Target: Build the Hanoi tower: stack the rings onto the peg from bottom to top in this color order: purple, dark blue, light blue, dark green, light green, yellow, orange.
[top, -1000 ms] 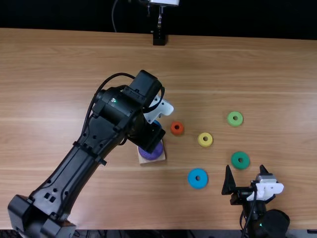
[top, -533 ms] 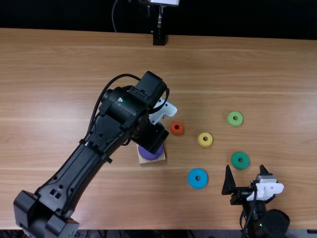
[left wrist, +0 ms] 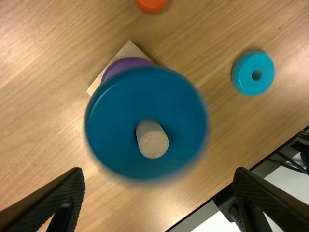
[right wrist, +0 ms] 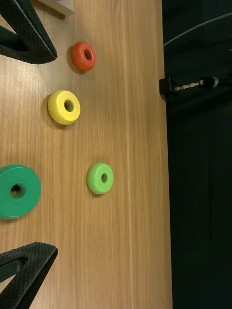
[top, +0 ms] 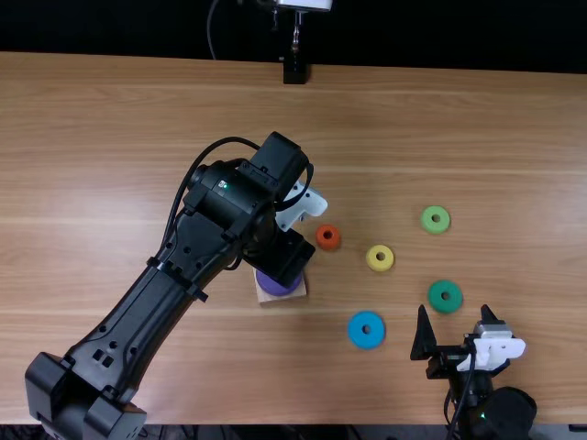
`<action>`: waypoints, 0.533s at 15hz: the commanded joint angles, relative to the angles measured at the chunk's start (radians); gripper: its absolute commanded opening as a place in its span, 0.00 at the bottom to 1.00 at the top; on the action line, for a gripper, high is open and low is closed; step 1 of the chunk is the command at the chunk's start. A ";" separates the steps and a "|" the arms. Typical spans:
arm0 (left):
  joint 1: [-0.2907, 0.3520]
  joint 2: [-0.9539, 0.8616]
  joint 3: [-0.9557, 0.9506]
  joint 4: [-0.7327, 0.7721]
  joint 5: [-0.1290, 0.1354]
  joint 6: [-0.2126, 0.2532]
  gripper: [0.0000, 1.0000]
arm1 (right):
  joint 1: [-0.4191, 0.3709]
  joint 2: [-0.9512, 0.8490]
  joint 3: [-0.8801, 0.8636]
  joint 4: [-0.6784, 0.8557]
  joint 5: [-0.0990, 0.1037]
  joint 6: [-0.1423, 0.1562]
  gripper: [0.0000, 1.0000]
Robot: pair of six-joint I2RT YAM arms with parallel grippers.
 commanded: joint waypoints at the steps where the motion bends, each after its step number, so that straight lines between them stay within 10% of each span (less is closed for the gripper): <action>1: 0.006 0.005 0.022 0.003 0.009 0.004 1.00 | -0.008 -0.013 -0.059 -0.073 0.004 0.002 1.00; 8: 0.042 -0.022 0.032 0.010 0.007 0.004 1.00 | -0.008 -0.013 -0.059 -0.073 0.004 0.002 1.00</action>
